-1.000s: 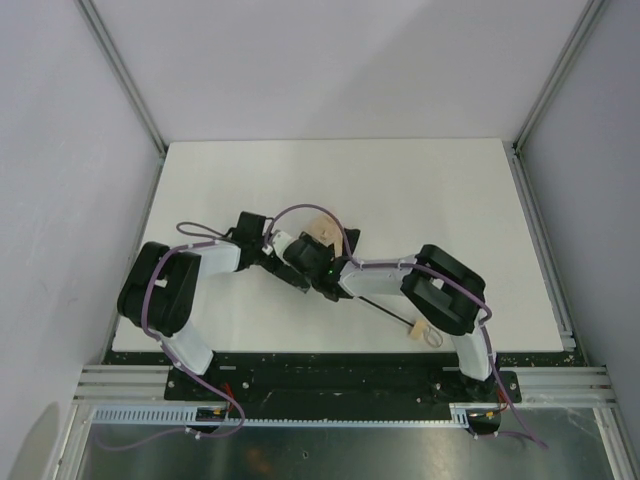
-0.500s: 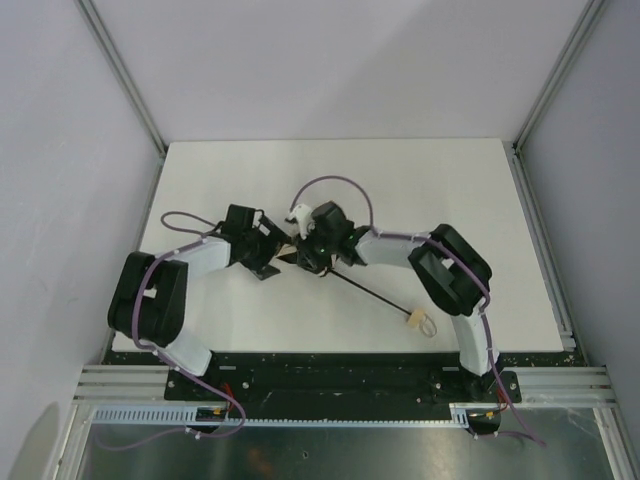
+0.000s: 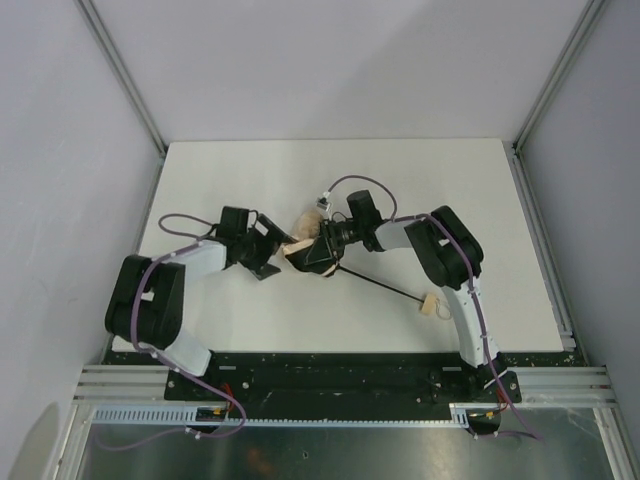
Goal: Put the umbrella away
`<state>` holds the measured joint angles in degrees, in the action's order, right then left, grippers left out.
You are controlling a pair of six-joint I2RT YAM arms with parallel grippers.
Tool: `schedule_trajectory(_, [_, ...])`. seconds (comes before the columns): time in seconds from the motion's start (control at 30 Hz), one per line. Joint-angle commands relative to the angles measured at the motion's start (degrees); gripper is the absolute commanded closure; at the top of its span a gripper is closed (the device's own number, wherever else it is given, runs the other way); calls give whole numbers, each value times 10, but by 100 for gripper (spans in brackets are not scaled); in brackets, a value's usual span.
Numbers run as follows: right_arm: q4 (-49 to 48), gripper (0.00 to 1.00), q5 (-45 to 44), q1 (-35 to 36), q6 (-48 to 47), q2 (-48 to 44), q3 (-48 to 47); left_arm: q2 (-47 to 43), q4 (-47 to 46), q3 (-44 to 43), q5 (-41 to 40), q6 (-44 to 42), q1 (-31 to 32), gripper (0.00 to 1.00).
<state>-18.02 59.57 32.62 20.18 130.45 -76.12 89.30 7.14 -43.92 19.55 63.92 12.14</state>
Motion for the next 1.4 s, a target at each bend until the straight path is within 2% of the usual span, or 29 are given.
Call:
schedule_trajectory(0.0, [47, 100, 8, 8, 78, 79, 48, 46, -32, 2, 30, 36, 39, 1])
schedule_trajectory(0.1, [6, 100, 19, 9, 116, 82, 48, 88, -41, -2, 24, 56, 57, 1])
schedule_trajectory(0.17, [-5, 100, 20, 9, 127, 80, 48, 113, -48, 1, 21, 68, 61, 6])
schedule_trajectory(0.23, [-2, 100, 19, 11, 126, 74, 48, 123, -55, 12, 14, 73, 63, 14])
schedule_trajectory(0.4, [22, 100, -13, 21, 98, 49, 48, 115, -67, 42, -15, 75, 62, 46])
schedule_trajectory(0.47, [39, 100, -32, 27, 80, 33, 48, 117, -81, 44, -11, 73, 60, 51])
schedule_trajectory(0.53, [62, 100, -56, 30, 57, 18, 48, 114, -85, 44, -3, 61, 58, 47])
schedule_trajectory(0.7, [131, 100, -99, 29, -20, -10, 49, 17, -86, 71, -9, -16, 34, 13])
schedule_trajectory(0.83, [157, 100, -115, 27, -57, -25, 50, -77, -99, 109, 22, -62, -13, 6])
schedule_trajectory(0.93, [159, 98, -123, 24, -64, -34, 50, -109, -128, 123, 57, -80, -42, 7])
schedule_trajectory(1.03, [160, 86, -135, 24, -64, -41, 50, -90, -176, 119, 118, -73, -60, 9])
schedule_trajectory(1.13, [157, 79, -144, 25, -60, -44, 50, -58, -194, 92, 177, -73, -60, 12])
schedule_trajectory(1.23, [158, 69, -153, 23, -58, -42, 50, -64, -198, 94, 188, -65, -56, 16])
schedule_trajectory(1.3, [161, 65, -160, 22, -59, -41, 50, -66, -200, 95, 195, -58, -49, 22])
schedule_trajectory(1.37, [161, 62, -164, 22, -58, -41, 50, -58, -200, 91, 202, -50, -42, 32])
